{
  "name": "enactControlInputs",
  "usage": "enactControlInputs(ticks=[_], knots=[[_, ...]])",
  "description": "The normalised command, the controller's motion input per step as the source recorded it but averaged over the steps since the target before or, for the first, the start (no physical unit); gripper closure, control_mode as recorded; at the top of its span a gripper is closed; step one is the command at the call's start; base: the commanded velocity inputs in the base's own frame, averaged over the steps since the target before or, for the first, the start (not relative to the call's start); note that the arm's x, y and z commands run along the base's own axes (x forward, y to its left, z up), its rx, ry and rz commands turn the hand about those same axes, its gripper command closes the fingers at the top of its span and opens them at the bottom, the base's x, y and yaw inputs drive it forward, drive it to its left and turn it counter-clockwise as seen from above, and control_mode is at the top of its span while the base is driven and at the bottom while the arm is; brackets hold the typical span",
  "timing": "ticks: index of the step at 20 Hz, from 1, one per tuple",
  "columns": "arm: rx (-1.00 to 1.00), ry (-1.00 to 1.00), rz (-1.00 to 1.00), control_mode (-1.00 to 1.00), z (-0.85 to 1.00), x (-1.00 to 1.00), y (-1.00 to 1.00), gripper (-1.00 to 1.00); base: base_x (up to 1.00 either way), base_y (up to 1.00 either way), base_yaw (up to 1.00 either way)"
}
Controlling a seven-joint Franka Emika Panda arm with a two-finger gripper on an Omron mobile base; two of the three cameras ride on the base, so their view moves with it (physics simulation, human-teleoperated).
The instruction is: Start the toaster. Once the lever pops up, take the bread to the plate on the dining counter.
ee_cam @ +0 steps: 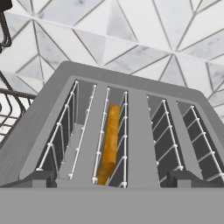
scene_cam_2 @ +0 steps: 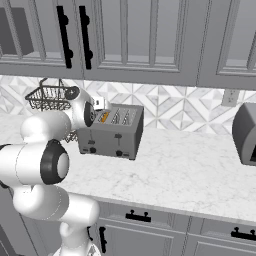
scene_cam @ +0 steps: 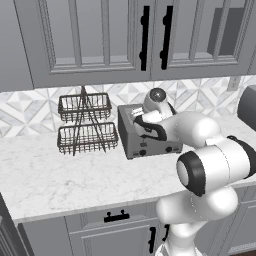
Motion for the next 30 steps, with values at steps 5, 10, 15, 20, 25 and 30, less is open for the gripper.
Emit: enactControlInputs(ticks=[5, 10, 15, 20, 25, 30], knots=[[0.0, 0.0, 0.0, -1.0, 0.0, 0.0, 0.0, -1.0, 0.0, 0.0, 0.0], [0.0, 0.0, 0.0, -1.0, 0.0, 0.0, 0.0, -1.0, 0.0, 0.0, 0.0], [0.0, 0.0, 0.0, -1.0, 0.0, 0.0, 0.0, -1.0, 0.0, 0.0, 0.0], [0.0, 0.0, 0.0, -1.0, 0.0, 0.0, 0.0, -1.0, 0.0, 0.0, 0.0], [0.0, 0.0, 0.0, -1.0, 0.0, 0.0, 0.0, -1.0, 0.0, 0.0, 0.0], [0.0, 0.0, 0.0, -1.0, 0.0, 0.0, 0.0, -1.0, 0.0, 0.0, 0.0]])
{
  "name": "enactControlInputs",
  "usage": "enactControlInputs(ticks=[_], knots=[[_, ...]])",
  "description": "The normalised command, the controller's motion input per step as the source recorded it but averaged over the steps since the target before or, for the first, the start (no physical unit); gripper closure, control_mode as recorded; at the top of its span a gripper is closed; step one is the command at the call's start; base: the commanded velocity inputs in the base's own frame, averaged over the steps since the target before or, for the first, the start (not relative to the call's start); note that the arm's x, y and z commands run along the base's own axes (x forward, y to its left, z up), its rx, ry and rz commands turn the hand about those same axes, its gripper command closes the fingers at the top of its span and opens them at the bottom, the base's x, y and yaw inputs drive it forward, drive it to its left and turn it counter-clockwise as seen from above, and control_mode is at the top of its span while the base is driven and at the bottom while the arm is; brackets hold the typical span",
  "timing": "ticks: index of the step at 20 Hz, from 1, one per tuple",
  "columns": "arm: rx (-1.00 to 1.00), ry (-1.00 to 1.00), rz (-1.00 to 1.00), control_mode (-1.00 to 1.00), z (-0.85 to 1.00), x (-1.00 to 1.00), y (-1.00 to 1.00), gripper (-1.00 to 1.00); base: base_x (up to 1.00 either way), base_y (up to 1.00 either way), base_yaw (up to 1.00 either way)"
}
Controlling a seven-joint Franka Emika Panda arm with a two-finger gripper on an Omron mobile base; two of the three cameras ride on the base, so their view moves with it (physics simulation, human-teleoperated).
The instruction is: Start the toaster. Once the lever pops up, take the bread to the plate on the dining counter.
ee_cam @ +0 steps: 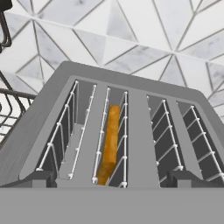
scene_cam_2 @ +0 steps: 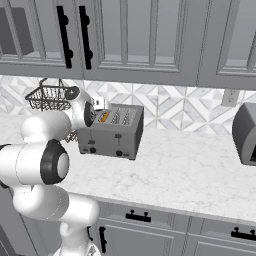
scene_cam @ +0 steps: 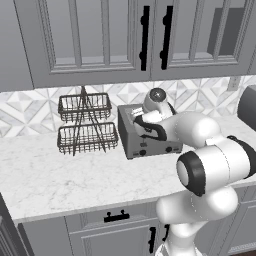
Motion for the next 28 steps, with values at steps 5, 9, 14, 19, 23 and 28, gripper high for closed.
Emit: enactControlInputs(ticks=[5, 9, 14, 19, 23, 28], knots=[[0.0, 0.0, 0.0, -1.0, 0.0, 0.0, 0.0, -1.0, 0.0, 0.0, 0.0], [0.0, 0.0, 0.0, -1.0, 0.0, 0.0, 0.0, -1.0, 0.0, 0.0, 0.0], [0.0, 0.0, 0.0, -1.0, 0.0, 0.0, 0.0, -1.0, 0.0, 0.0, 0.0], [0.0, 0.0, 0.0, -1.0, 0.0, 0.0, 0.0, -1.0, 0.0, 0.0, 0.0], [0.0, 0.0, 0.0, -1.0, 0.0, 0.0, 0.0, -1.0, 0.0, 0.0, 0.0], [0.0, 0.0, 0.0, -1.0, 0.0, 0.0, 0.0, -1.0, 0.0, 0.0, 0.0]])
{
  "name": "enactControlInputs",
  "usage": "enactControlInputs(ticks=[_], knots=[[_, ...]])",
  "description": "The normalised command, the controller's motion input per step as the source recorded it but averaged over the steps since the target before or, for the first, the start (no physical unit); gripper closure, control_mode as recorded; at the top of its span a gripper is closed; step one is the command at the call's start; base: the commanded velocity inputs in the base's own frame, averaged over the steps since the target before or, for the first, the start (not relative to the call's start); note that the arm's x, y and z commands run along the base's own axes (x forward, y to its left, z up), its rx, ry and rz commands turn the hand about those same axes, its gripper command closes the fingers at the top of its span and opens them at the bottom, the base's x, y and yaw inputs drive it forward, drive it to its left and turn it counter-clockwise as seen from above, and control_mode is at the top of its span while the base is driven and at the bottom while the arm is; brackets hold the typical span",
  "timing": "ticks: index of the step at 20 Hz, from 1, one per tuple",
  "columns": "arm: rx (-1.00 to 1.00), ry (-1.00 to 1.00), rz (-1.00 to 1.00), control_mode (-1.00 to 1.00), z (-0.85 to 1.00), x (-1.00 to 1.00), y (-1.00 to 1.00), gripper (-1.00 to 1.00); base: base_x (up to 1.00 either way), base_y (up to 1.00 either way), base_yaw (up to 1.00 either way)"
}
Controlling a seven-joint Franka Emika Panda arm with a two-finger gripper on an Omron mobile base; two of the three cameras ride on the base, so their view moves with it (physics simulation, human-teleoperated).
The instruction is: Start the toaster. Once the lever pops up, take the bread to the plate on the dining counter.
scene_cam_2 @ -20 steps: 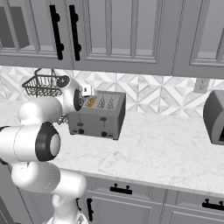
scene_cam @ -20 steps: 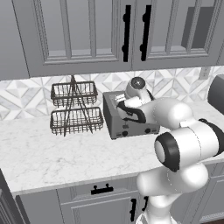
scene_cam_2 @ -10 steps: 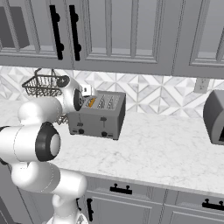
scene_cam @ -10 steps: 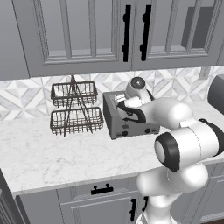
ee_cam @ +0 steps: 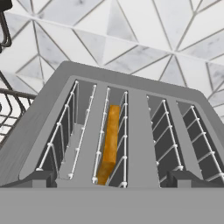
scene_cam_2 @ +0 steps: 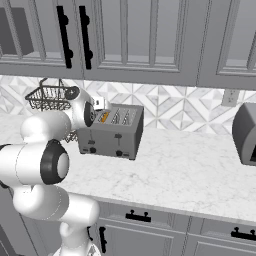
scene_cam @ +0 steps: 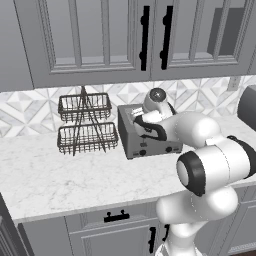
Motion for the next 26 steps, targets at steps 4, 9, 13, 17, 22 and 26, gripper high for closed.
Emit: enactControlInputs(ticks=[4, 9, 13, 17, 22, 26], knots=[[0.0, 0.0, 0.0, -1.0, 0.0, 0.0, 0.0, -1.0, 0.0, 0.0, 0.0], [0.0, 0.0, 0.0, -1.0, 0.0, 0.0, 0.0, -1.0, 0.0, 0.0, 0.0], [0.0, 0.0, 0.0, -1.0, 0.0, 0.0, 0.0, -1.0, 0.0, 0.0, 0.0], [0.0, 0.0, 0.0, -1.0, 0.0, 0.0, 0.0, -1.0, 0.0, 0.0, 0.0], [0.0, 0.0, 0.0, -1.0, 0.0, 0.0, 0.0, -1.0, 0.0, 0.0, 0.0], [0.0, 0.0, 0.0, -1.0, 0.0, 0.0, 0.0, -1.0, 0.0, 0.0, 0.0]])
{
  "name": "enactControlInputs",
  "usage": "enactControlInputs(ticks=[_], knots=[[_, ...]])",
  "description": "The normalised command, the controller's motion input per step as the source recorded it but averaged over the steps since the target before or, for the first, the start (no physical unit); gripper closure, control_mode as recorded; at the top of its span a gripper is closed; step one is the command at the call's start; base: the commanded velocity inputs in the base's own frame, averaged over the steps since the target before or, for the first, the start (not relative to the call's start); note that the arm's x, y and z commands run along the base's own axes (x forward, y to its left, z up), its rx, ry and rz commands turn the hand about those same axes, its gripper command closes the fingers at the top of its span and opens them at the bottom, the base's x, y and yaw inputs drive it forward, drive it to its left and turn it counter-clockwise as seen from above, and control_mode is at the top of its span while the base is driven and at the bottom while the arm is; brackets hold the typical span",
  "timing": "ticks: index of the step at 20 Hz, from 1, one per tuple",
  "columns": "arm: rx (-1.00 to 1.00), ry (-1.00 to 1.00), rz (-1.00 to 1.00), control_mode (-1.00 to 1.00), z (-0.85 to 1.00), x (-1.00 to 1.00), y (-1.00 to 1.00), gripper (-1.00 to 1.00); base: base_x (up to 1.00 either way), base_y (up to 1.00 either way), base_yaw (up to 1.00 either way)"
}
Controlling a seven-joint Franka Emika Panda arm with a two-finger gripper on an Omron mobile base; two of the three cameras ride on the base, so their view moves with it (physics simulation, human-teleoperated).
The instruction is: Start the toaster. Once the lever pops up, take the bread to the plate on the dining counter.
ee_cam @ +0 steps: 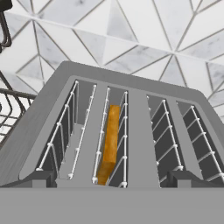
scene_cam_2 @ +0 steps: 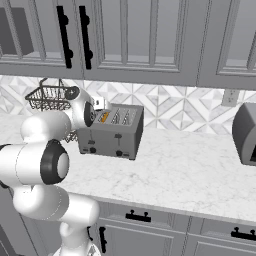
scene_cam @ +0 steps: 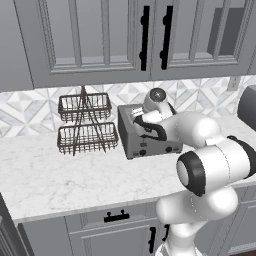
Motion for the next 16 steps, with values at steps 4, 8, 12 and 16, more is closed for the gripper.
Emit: enactControlInputs(ticks=[4, 8, 12, 16], knots=[[0.0, 0.0, 0.0, -1.0, 0.0, 0.0, 0.0, -1.0, 0.0, 0.0, 0.0], [0.0, 0.0, 0.0, -1.0, 0.0, 0.0, 0.0, -1.0, 0.0, 0.0, 0.0], [0.0, 0.0, 0.0, -1.0, 0.0, 0.0, 0.0, -1.0, 0.0, 0.0, 0.0], [0.0, 0.0, 0.0, -1.0, 0.0, 0.0, 0.0, -1.0, 0.0, 0.0, 0.0]])
